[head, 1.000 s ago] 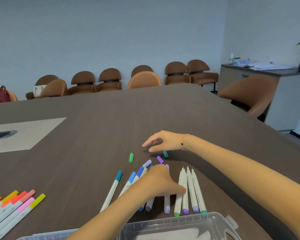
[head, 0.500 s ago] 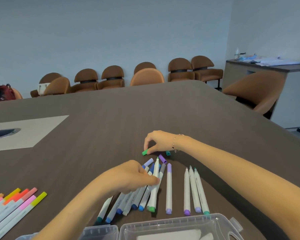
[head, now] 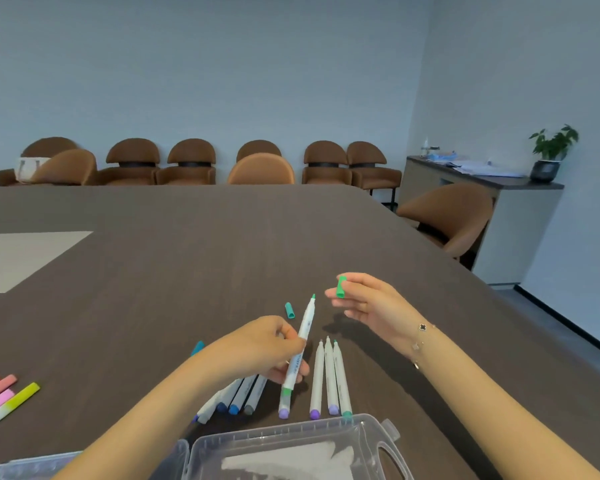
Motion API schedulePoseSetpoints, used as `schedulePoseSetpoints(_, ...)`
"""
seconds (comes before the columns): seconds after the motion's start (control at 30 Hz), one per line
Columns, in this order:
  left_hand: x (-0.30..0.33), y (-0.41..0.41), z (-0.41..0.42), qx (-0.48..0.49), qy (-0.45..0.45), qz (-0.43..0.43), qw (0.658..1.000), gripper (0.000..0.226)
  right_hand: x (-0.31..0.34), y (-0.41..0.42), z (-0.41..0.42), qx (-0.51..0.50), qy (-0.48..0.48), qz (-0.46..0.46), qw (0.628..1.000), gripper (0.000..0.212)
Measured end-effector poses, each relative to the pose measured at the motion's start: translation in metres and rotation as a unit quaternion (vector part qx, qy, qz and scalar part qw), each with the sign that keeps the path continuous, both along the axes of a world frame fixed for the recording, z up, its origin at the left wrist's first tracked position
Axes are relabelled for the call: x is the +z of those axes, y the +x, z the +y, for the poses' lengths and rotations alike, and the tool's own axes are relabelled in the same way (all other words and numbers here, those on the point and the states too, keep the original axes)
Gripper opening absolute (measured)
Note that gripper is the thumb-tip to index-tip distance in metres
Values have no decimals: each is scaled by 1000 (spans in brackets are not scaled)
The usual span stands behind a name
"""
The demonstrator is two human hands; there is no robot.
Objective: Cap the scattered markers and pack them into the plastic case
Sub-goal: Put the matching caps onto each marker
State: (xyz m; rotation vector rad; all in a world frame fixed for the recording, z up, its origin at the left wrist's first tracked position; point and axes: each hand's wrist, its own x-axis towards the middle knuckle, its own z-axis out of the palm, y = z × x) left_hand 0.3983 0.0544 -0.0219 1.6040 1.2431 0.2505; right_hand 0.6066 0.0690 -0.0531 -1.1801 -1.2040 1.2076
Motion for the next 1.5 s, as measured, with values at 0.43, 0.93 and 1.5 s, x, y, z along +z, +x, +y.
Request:
schedulePoseSetpoints(0.43, -5, 3, -2, -7, 30, -2, 1000, 8, -11, 0, -5, 19, 19, -52, 998, 20)
schedulePoseSetpoints(0.93, -9, 3, -3, -21, 29, 3, 999, 11, -15, 1, 0, -11, 1, 12, 1000, 15)
schedulePoseSetpoints(1.5, -9, 0, -4, -19, 24, 12, 999, 10, -24, -12, 1, -32, 16, -191, 981, 32)
